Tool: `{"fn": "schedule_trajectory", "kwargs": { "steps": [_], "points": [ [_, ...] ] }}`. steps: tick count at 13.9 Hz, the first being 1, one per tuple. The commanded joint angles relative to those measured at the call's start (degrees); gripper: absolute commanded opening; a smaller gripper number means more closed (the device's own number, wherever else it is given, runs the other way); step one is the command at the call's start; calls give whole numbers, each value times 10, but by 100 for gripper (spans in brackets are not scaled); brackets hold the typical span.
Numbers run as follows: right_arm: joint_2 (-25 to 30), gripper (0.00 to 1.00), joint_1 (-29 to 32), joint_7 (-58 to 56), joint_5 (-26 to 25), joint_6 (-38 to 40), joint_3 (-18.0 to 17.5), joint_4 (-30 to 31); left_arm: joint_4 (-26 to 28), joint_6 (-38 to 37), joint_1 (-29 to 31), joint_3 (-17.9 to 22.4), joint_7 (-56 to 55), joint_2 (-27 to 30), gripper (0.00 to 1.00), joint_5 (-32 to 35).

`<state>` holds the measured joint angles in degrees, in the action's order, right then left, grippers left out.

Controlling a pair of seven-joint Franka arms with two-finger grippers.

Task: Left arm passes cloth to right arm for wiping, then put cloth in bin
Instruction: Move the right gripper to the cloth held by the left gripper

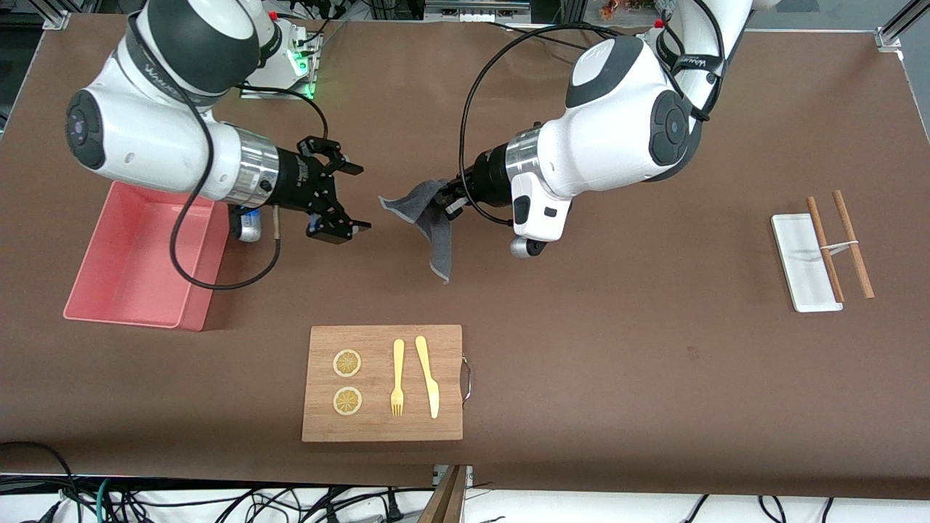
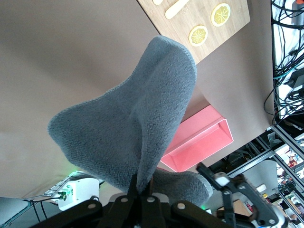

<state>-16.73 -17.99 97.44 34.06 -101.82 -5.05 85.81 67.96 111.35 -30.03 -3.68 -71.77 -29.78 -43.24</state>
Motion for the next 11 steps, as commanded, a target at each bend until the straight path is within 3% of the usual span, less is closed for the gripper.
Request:
{"fn": "schedule_trajectory", "kwargs": {
  "steps": [1,4,6,10,11],
  "points": [
    [-16,100,-18,39,13,6,3,-7,-20,-7,1,3,-7,-9,0,-16],
    [-24,100,-19,45,42,5,3,-7,-20,-8,1,3,-7,-9,0,-15],
    [-26,91,-20,45,53,6,3,-7,-20,-9,2,2,-7,-8,0,-16],
    [-25,89,-20,65,70,6,-3,-9,-20,-9,4,3,-7,-8,0,-16],
    [-24,82,-19,66,80,6,-3,-9,-20,-9,5,3,-7,-8,0,-16]
  ]
}}
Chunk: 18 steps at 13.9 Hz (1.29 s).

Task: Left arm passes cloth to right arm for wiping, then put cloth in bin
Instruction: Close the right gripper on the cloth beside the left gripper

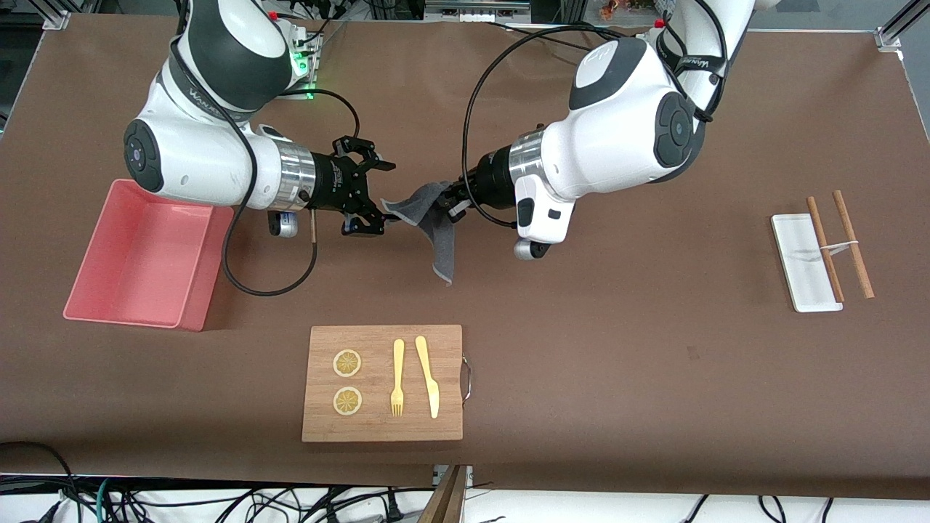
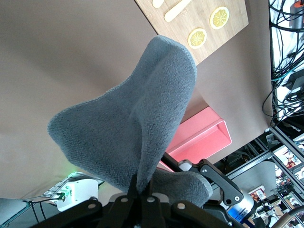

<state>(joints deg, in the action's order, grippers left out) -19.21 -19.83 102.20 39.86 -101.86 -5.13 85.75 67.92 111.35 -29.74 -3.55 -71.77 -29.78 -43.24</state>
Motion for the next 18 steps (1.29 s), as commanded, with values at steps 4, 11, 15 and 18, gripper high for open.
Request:
{"fn": "schedule_trajectory", "kwargs": {
  "steps": [4,11,15,18],
  "points": [
    [0,40,1,20,52,5,-2,-9,-19,-9,2,2,-7,-8,0,-16],
    [-2,0,4,7,62,2,-1,-9,-18,-10,2,2,-7,-7,0,-15],
    [-5,0,4,-20,61,2,-1,-9,-18,-37,34,0,0,-5,0,-13],
    [-7,0,2,-22,60,0,-1,-9,-19,-61,51,0,7,-5,0,-17]
  ]
}}
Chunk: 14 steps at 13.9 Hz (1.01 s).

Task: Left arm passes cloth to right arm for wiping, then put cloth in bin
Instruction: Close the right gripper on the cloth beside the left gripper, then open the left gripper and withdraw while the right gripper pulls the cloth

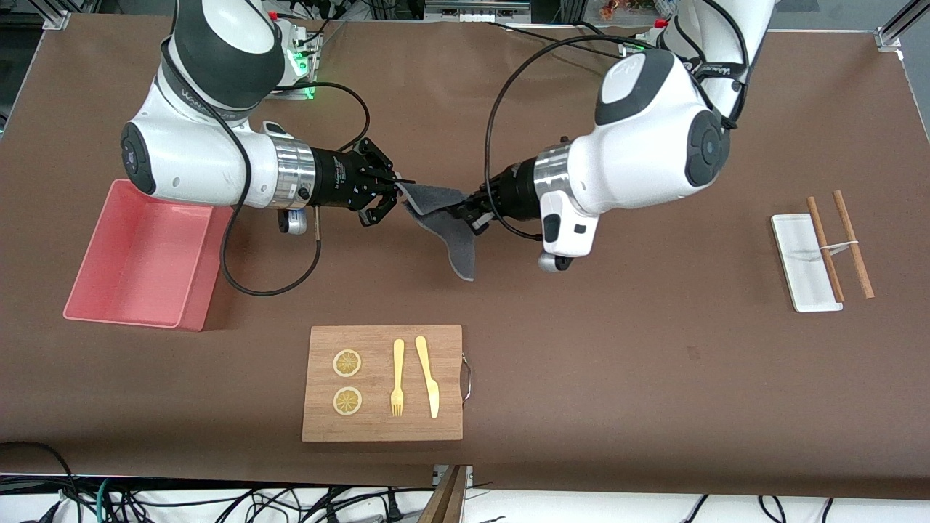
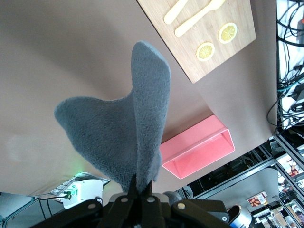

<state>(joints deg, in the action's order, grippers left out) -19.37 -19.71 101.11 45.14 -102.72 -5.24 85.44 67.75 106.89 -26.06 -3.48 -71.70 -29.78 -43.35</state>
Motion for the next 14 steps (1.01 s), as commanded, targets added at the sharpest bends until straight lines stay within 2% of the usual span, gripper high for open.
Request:
{"fn": "schedule_trajectory", "kwargs": {
  "steps": [1,4,5,6,7,11,14],
  "points": [
    [-6,0,0,-19,6,9,0,-5,-17,-17,15,0,7,-5,0,-18],
    [-10,0,0,-29,5,9,0,-6,-17,-18,16,0,6,-5,0,-19],
    [-10,0,-1,-34,5,9,0,-6,-17,-19,17,0,6,-5,22,-19],
    [-12,0,-1,-37,5,9,0,-6,-17,-29,21,0,6,-5,53,-18],
    [-13,0,-2,-37,4,9,0,-6,-17,-45,28,1,7,-4,100,-12],
    [-18,0,-3,-63,-7,14,-1,-6,-17,-74,46,4,50,1,100,-12],
    [-43,0,-26,-128,-85,16,-2,-4,-17,-100,63,4,79,1,100,-11]
  ]
}}
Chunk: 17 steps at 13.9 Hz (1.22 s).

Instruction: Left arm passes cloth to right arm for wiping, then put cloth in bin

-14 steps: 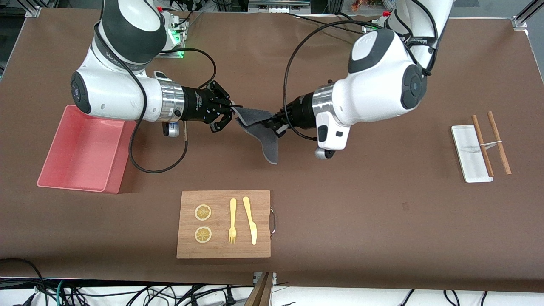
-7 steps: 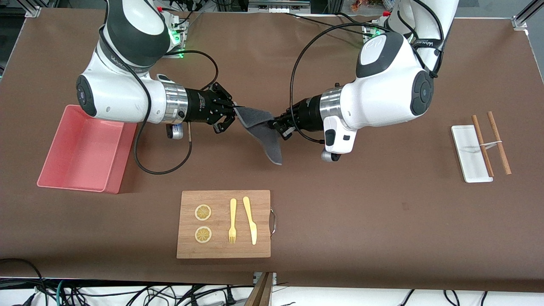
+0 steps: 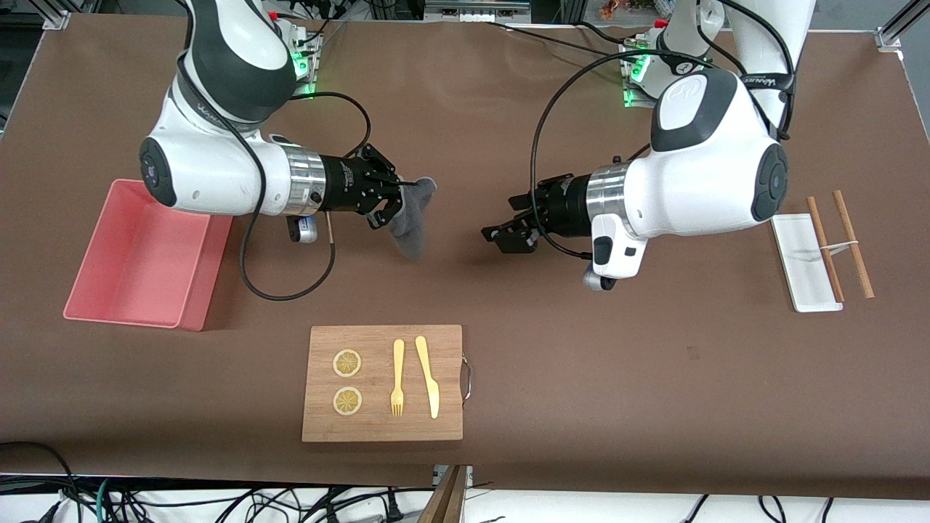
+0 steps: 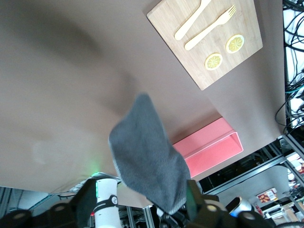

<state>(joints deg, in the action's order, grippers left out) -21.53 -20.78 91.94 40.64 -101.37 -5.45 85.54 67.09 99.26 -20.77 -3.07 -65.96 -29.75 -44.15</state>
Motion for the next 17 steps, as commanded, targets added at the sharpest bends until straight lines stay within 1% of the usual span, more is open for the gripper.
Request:
{"fn": "schedule_trajectory", "kwargs": {
  "steps": [1,3,4,6,7,8,10,11,12,13,15,16,17],
  "points": [
    [-33,0,-28,-64,-67,3,0,-5,-10,-41,17,1,37,0,100,-3],
    [-54,0,-46,-100,-121,3,0,-4,-4,-81,38,3,76,0,100,2],
    [-65,0,-51,-110,-137,3,0,-2,-3,-103,47,2,96,2,100,14],
    [-77,0,-58,-129,-156,4,0,1,1,-132,55,3,106,15,100,64],
    [-85,0,-61,-140,-159,8,0,2,7,-150,75,3,112,17,100,82],
    [-97,0,-71,-145,-168,11,0,1,13,-157,93,2,121,20,100,85],
    [-120,0,-94,-149,-236,12,1,2,19,-188,149,-2,164,23,100,86],
    [-128,0,-96,-155,-251,11,1,2,18,-209,165,3,201,35,100,87],
    [-138,0,-95,-164,-253,11,1,1,21,-227,183,3,237,49,100,102],
    [-147,0,-94,-185,-260,11,4,2,23,-249,199,2,268,65,100,134],
    [-161,0,-83,-225,-293,10,7,1,26,-280,220,3,315,88,100,174],
    [-164,0,-71,-247,-310,10,11,1,34,-295,227,3,340,100,100,196],
    [-164,0,-54,-284,-327,12,16,1,54,-298,231,3,375,122,100,227]
  ]
}}
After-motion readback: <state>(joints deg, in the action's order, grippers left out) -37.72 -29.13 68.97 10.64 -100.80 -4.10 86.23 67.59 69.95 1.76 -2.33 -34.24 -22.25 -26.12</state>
